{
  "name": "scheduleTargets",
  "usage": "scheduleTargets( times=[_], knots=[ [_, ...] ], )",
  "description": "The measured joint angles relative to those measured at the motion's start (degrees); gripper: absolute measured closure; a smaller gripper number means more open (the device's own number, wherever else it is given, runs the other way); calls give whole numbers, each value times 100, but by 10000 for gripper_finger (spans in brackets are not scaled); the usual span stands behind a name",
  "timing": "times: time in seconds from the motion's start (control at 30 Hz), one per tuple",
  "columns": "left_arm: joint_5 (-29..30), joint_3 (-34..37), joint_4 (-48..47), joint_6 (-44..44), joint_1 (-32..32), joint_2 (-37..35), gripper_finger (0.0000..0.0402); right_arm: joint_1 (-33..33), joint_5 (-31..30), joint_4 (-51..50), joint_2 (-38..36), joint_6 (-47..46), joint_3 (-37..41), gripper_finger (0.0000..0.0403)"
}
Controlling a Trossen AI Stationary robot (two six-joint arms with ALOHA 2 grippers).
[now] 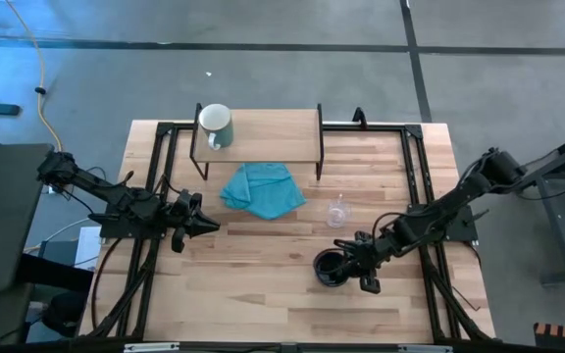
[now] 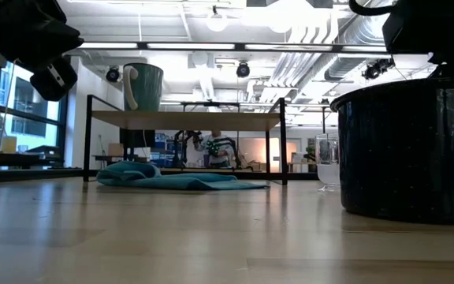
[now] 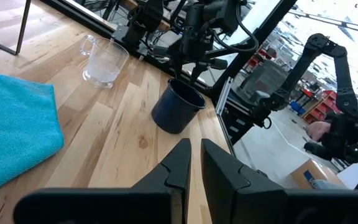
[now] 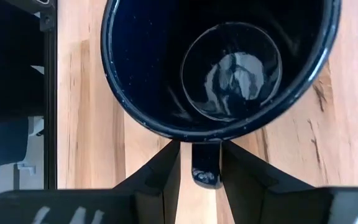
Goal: Stack small to large cups/mugs on shelf
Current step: Put the blue mug on the shelf
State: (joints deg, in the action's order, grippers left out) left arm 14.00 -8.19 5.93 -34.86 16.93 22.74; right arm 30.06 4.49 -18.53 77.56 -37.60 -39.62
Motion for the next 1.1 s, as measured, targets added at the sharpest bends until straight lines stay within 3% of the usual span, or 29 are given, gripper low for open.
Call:
scheduleTargets(
  times=[0.53, 0.9, 1.1],
  knots=[
    [0, 0, -2, 1, 0, 1, 376, -2, -280, 169, 96, -599, 0, 304],
    [-1, 0, -2, 2, 0, 0, 376, 0, -280, 195, 88, -772, 0, 383],
    [-2, 0, -4, 3, -1, 1, 376, 0, -368, 196, 86, -896, 0, 391]
  ],
)
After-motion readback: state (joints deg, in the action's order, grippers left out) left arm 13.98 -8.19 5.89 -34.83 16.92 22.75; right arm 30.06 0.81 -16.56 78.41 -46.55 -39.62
